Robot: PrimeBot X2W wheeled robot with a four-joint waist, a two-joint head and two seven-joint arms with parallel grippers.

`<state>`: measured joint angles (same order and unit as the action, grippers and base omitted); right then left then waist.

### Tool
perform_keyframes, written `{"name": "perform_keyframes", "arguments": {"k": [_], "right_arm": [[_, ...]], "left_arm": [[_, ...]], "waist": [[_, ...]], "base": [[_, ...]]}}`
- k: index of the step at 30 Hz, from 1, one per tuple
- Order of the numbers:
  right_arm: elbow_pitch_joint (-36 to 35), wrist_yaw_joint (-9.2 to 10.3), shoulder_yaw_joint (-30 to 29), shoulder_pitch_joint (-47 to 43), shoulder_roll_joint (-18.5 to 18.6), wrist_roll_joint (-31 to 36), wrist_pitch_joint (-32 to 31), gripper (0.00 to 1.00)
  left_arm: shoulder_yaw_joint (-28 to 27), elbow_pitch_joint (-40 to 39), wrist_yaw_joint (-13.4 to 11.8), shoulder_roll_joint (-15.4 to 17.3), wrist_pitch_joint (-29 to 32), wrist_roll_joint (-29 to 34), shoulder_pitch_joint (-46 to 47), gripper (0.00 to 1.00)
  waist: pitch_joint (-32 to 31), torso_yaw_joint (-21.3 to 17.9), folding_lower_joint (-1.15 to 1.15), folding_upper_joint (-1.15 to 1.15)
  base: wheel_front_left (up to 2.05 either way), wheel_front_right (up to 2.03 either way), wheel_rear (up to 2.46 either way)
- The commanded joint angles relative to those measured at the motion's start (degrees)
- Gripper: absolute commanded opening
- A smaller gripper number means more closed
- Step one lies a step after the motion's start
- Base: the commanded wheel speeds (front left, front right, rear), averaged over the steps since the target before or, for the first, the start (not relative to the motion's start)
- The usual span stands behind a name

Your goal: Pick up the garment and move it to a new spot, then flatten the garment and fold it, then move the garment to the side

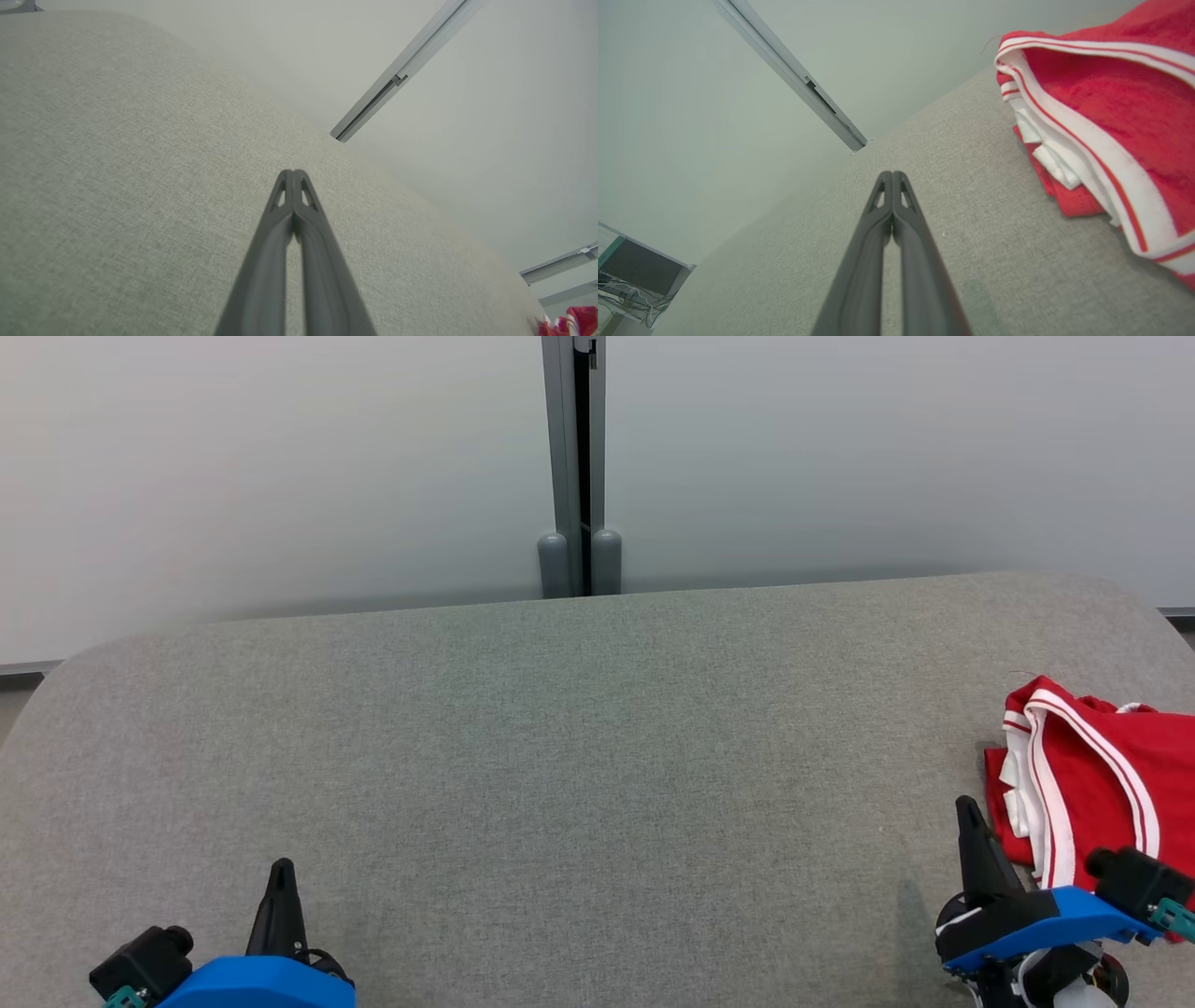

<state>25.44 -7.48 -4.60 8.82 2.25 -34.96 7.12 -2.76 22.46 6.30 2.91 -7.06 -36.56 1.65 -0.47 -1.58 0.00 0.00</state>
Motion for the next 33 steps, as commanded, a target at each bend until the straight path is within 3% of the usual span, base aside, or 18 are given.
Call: {"name": "perform_keyframes", "arguments": {"k": [1,33], "right_arm": [[-1.28,-0.01,-0.19,0.02,0.41,-1.77,-0.43,0.0],[-5.92,-0.02,-0.99,-1.2,0.6,-26.21,-6.26,0.0]], "left_arm": [[-0.2,-1.11,0.36,0.06,0.35,-1.68,1.92,0.0],[-1.81,-4.45,0.83,0.02,6.22,-25.46,3.29,0.0]], "waist": [[0.01,0.02,0.0,0.0],[0.22,0.55,0.0,0.0]], "base": [[0.0,0.0,0.0],[0.0,0.0,0.0]]}}
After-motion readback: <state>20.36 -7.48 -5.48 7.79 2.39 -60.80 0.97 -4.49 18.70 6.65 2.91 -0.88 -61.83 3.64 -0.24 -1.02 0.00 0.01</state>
